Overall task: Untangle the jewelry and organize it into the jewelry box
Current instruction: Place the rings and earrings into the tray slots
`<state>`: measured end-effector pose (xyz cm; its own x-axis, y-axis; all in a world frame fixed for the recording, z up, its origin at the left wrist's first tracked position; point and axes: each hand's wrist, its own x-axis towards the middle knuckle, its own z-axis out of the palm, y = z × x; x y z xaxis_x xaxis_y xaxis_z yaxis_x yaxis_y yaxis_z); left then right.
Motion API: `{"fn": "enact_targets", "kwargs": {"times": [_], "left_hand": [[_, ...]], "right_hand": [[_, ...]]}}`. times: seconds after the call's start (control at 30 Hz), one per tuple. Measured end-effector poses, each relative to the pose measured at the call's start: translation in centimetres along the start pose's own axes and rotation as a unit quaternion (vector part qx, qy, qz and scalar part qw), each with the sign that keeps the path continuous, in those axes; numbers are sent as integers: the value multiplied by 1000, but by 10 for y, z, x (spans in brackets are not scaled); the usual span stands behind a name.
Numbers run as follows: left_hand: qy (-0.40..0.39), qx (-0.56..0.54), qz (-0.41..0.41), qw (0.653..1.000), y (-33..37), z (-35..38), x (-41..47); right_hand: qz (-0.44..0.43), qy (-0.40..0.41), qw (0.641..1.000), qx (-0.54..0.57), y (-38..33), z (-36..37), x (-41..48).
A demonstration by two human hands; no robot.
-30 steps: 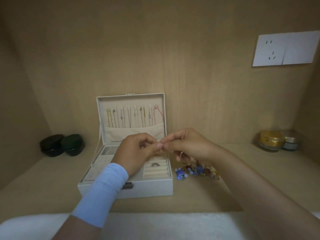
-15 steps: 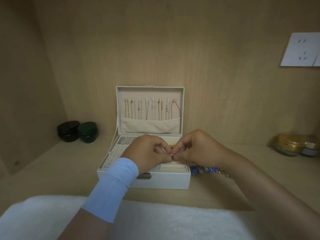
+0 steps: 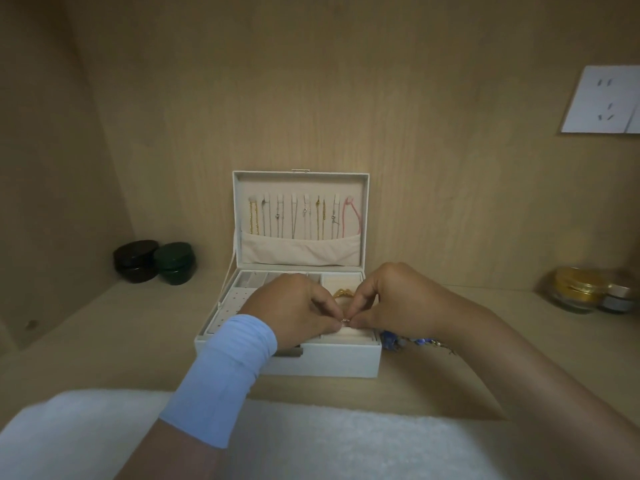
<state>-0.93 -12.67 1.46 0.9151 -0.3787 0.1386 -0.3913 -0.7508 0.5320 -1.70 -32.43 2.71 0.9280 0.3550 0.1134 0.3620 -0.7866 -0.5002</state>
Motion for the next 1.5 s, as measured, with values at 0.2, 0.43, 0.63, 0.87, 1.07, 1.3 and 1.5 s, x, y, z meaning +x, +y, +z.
{"fn": "enact_targets", "kwargs": {"times": [0.2,0.43,0.63,0.87,1.07,1.3,1.5], "left_hand": [[4,22,17,1000,1,-1,0],[-14,31,28,999,-2,2,1],[32,-21,23,999,8,3,-1],[38,-38,90,995,54,28,28],[-62,30,110,992,98,68,67],[-107,141,123,977,101,108,90],[-93,75,108,987,94,109,87]], "right_hand": [[-7,1,1000,12,1,-3,0],[-2,-29,999,16,1,-1,-3],[19,9,1000,9,18,-38,-5],[163,-69,982,-66,83,-80,-20],[281,-200,930,-128,105,-71,-30],[282,-195,935,-95,111,-60,-26],[286,-160,941,-80,109,-65,-26]]}}
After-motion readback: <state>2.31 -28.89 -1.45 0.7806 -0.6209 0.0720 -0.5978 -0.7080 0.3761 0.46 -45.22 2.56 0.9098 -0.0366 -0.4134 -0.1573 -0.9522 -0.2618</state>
